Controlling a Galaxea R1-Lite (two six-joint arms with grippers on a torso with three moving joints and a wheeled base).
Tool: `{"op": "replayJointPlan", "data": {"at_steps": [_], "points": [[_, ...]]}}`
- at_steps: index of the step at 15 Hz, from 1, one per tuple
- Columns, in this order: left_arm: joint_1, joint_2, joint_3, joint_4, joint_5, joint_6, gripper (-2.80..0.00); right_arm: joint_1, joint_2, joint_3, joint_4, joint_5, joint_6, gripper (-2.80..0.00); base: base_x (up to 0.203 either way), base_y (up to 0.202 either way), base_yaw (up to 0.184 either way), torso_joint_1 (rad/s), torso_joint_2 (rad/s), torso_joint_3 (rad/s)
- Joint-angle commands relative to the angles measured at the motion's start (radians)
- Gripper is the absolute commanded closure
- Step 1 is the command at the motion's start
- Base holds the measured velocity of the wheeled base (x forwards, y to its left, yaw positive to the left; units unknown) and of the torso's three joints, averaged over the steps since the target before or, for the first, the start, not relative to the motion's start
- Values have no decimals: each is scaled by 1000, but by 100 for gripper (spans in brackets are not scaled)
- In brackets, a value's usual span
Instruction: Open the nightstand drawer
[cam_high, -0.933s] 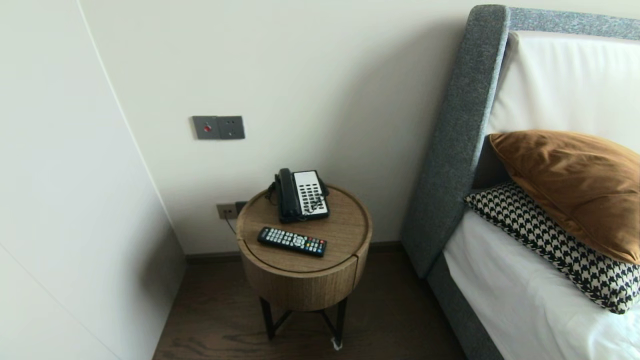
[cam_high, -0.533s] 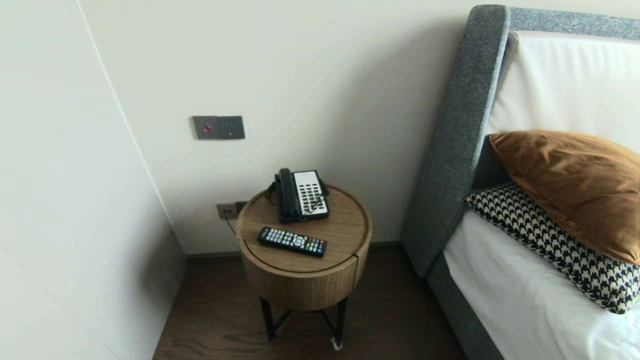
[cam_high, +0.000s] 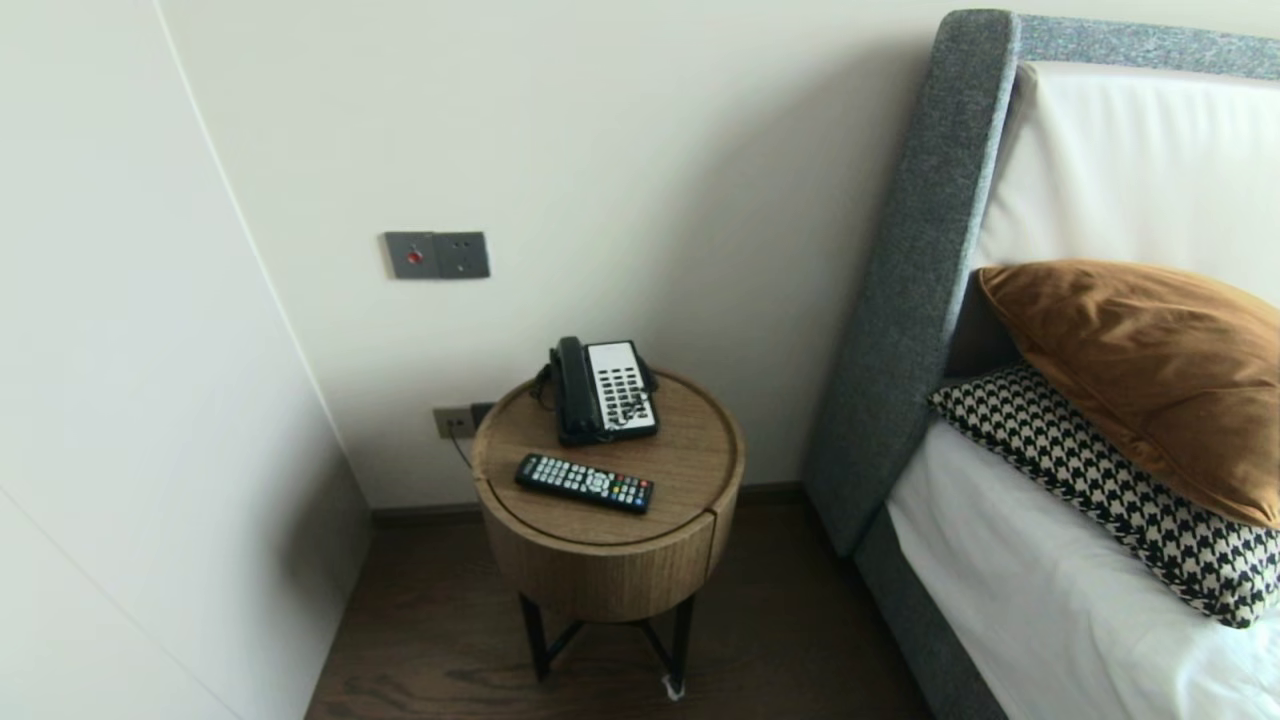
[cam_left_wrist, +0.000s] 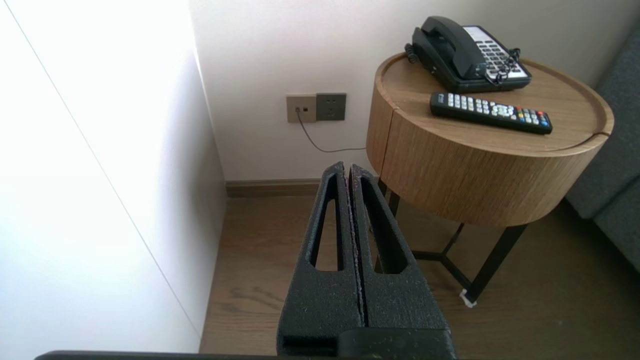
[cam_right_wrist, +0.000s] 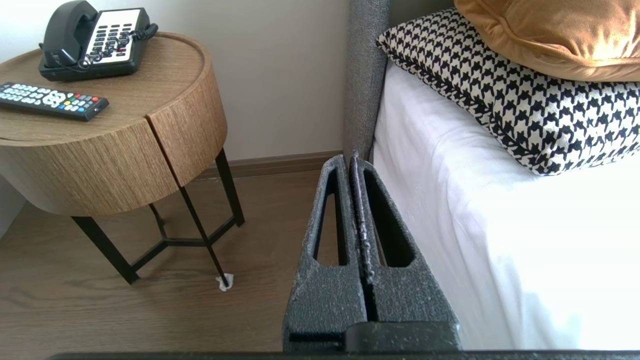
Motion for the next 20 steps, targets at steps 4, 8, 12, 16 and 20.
{"op": "replayJointPlan", "data": {"at_steps": [4,8,12,16,20], "points": [[0,-2,0,0,0,0,0,0,-10,5,0,0,0,0,0,0,0,0,0,0],[0,-2,0,0,0,1,0,0,-10,5,0,0,0,0,0,0,0,0,0,0],[0,-2,0,1,2,1,0,0,-10,5,0,0,0,0,0,0,0,3,0,-91],[-1,-1,0,1,2,3,0,0,-9,5,0,0,0,0,0,0,0,7,1,-187],[-1,-2,0,1,2,1,0,0,-8,5,0,0,0,0,0,0,0,2,8,-195]]}}
